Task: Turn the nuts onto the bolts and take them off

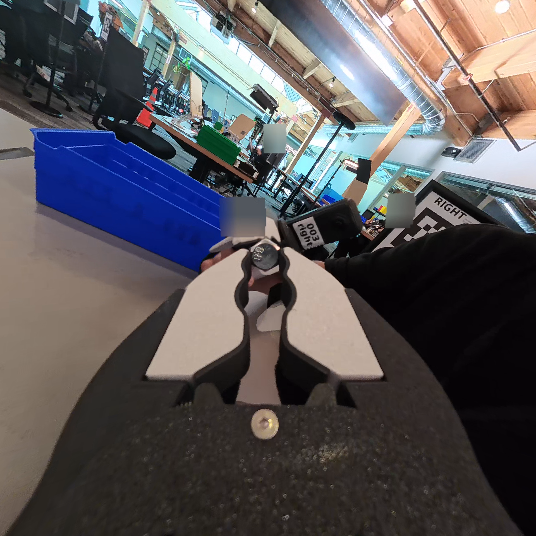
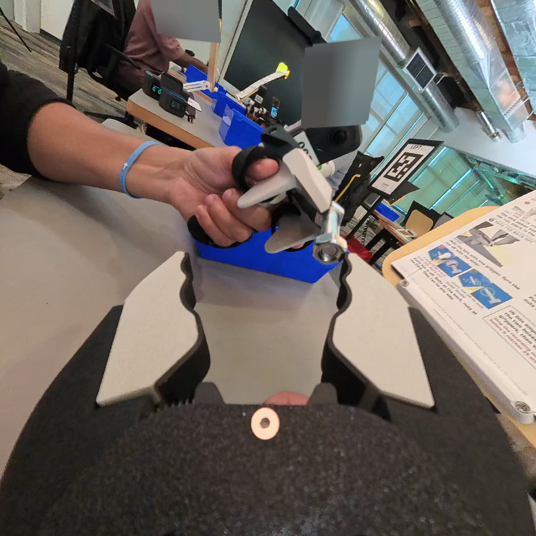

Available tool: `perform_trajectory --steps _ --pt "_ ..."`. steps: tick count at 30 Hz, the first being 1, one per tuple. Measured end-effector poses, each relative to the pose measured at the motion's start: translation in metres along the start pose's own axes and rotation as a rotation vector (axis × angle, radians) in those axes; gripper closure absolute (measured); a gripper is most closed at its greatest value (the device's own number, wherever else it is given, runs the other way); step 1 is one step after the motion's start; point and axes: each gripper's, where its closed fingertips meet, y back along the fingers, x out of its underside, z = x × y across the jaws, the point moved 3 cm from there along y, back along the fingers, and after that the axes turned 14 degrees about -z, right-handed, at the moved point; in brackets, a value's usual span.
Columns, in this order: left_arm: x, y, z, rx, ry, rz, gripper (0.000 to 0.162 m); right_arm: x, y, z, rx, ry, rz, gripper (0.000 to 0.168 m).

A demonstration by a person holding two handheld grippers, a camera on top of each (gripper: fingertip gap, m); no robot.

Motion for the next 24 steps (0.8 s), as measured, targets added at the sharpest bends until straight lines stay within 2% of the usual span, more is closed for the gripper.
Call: perform_trajectory --steps 7,12,16,24 --pt "-0.004 0.002 0.001 -0.005 0.002 -0.019 0.146 0.013 -0.002 0.008 -0.030 -0.048 0.026 0.074" --pt "-0.002 0.002 0.003 -0.015 -0.007 -0.007 0.145 -0.001 0.004 -0.010 0.030 -0.034 -0.008 0.072" --pt "-0.001 0.002 0.003 -0.012 -0.004 -0.002 0.145 -0.015 0.003 -0.006 0.020 0.047 -0.023 0.072" --pt "-0.001 0.001 0.000 0.005 0.006 -0.010 0.145 -0.003 -0.004 0.002 0.007 0.031 0.010 0.069"
